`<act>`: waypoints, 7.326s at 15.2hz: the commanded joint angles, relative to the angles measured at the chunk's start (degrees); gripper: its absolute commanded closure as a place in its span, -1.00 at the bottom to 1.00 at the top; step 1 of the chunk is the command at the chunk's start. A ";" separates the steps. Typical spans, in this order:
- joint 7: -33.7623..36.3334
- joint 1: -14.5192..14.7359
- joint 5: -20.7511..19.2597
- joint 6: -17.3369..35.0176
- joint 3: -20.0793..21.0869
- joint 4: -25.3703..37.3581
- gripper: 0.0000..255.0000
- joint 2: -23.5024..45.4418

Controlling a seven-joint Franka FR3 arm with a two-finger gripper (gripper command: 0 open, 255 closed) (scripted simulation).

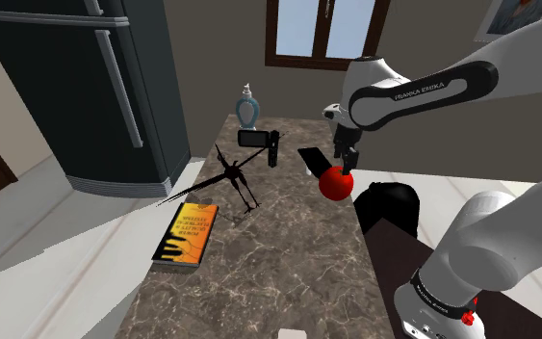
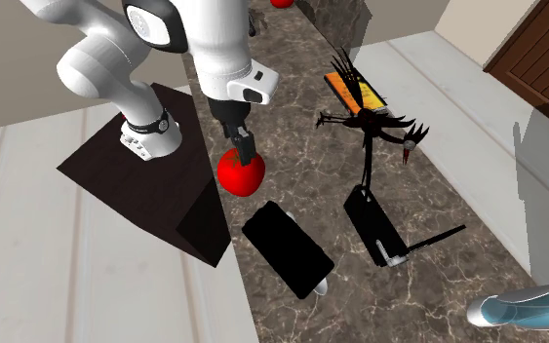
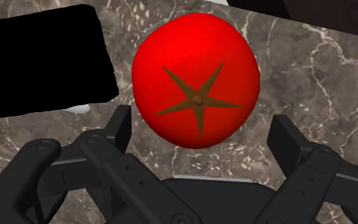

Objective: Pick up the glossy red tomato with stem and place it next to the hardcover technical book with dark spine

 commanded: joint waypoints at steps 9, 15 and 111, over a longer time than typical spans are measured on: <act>-0.15 -0.11 -0.17 1.47 -0.30 -0.77 1.00 0.64; -0.15 -0.11 -0.17 1.47 -0.30 -0.77 1.00 0.64; 39.10 13.37 13.33 -9.27 34.68 18.78 1.00 11.65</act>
